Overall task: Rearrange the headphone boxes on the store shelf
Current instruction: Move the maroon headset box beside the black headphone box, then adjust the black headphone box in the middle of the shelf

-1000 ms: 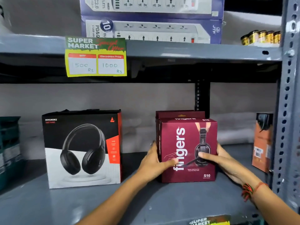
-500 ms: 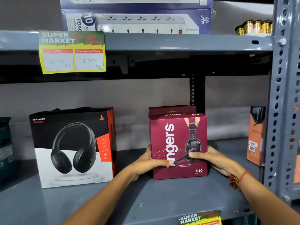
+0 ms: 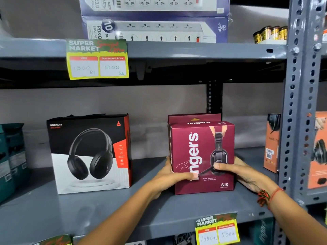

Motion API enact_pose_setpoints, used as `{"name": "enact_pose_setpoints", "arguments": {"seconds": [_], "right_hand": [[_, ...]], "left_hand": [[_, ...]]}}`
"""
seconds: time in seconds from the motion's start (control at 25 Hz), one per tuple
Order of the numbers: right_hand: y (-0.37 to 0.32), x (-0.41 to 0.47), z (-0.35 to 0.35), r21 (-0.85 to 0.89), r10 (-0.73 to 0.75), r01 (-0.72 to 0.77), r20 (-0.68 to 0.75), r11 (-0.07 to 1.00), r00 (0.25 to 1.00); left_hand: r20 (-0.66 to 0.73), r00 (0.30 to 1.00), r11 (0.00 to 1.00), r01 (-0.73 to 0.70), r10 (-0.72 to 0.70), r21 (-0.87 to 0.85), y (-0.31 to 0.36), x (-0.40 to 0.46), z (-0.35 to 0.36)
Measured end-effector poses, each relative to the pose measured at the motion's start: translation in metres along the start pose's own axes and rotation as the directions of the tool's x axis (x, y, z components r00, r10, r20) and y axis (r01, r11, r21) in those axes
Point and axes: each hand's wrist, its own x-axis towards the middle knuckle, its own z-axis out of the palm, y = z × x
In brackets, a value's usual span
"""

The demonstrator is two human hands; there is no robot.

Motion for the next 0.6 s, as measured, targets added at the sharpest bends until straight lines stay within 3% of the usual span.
{"name": "enact_pose_setpoints", "arguments": {"seconds": [0.08,0.16,0.24,0.32,0.36,0.48,0.6], "right_hand": [[-0.011,-0.007,0.002,-0.01,-0.101,0.101,-0.133,0.995,0.986],[-0.027,-0.014,0.011,-0.145,-0.268,0.23,-0.352,0.962,0.897],[-0.046,-0.024,0.028,-0.336,-0.493,0.366,-0.487,0.868,0.721],[-0.065,-0.028,0.066,-0.435,-0.68,0.522,-0.468,0.734,0.565],[-0.073,-0.028,0.09,-0.451,-0.731,0.576,-0.431,0.682,0.528],[-0.087,-0.013,0.175,-0.459,-0.798,0.653,-0.313,0.602,0.515],[-0.088,0.012,0.245,-0.442,-0.711,0.587,-0.193,0.679,0.677]], "left_hand": [[-0.093,0.995,1.0,-0.019,0.021,0.015,0.007,-0.011,0.0],[-0.281,0.949,0.989,-0.125,0.144,0.083,0.017,-0.032,-0.011],[-0.45,0.82,0.935,-0.301,0.354,0.186,0.027,-0.056,-0.03],[-0.577,0.634,0.856,-0.42,0.515,0.302,0.031,-0.08,-0.068],[-0.619,0.548,0.823,-0.446,0.562,0.352,0.034,-0.091,-0.089],[-0.705,0.386,0.795,-0.412,0.594,0.444,0.024,-0.121,-0.158],[-0.739,0.414,0.844,-0.335,0.531,0.419,-0.006,-0.14,-0.212]]}}
